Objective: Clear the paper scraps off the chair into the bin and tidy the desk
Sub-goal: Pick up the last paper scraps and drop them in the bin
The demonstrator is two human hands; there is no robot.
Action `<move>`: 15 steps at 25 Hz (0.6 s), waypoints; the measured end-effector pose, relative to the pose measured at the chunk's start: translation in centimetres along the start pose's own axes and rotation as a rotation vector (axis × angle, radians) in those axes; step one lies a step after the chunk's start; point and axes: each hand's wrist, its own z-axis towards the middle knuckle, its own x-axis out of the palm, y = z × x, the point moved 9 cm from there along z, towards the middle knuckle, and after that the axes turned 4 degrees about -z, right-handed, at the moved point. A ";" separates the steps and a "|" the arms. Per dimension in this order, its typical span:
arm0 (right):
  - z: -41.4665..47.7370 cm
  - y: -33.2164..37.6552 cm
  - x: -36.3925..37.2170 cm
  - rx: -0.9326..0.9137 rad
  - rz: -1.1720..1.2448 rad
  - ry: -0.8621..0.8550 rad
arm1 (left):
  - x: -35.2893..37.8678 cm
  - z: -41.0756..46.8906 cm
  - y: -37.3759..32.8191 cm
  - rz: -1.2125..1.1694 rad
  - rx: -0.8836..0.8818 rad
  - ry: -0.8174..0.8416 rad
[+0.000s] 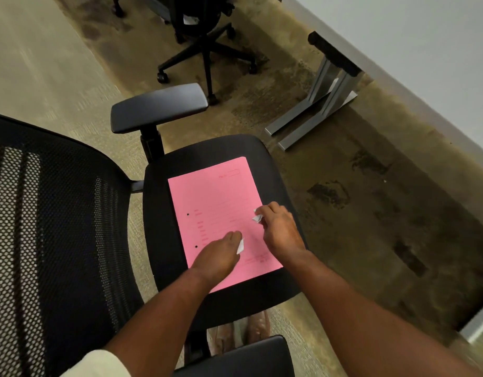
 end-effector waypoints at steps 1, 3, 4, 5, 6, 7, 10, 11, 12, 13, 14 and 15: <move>-0.5 0.2 -0.9 0.001 -0.006 -0.017 | -1.2 -0.3 -0.4 0.003 -0.013 -0.035; -1.2 0.7 -2.3 0.003 -0.010 -0.042 | -3.3 -0.9 -1.1 0.006 -0.028 -0.089; -1.6 0.8 -3.2 0.009 -0.008 -0.049 | -4.3 -1.3 -1.6 0.007 -0.032 -0.106; -2.2 0.9 -3.9 0.014 -0.014 -0.053 | -5.2 -1.7 -2.1 0.013 -0.027 -0.119; -2.7 0.9 -4.8 0.017 -0.029 -0.061 | -6.0 -2.1 -2.9 0.020 -0.014 -0.131; -3.3 0.9 -5.7 0.023 -0.041 -0.072 | -6.7 -2.5 -3.7 0.023 0.003 -0.143; -5.5 0.3 -8.6 0.070 -0.036 -0.115 | -8.6 -3.6 -6.3 0.042 0.046 -0.167; -6.2 0.2 -9.5 0.078 -0.040 -0.133 | -9.1 -3.8 -7.1 0.059 0.061 -0.171; -7.0 0.1 -10.5 0.083 -0.045 -0.154 | -9.6 -4.0 -8.0 0.073 0.077 -0.176; -8.0 -0.2 -11.7 0.093 -0.047 -0.184 | -10.2 -4.2 -9.1 0.087 0.098 -0.180; -9.1 -0.5 -12.9 0.105 -0.050 -0.217 | -10.7 -4.4 -10.3 0.097 0.118 -0.187; -10.3 -0.8 -14.2 0.115 -0.055 -0.250 | -11.3 -4.7 -11.5 0.104 0.138 -0.197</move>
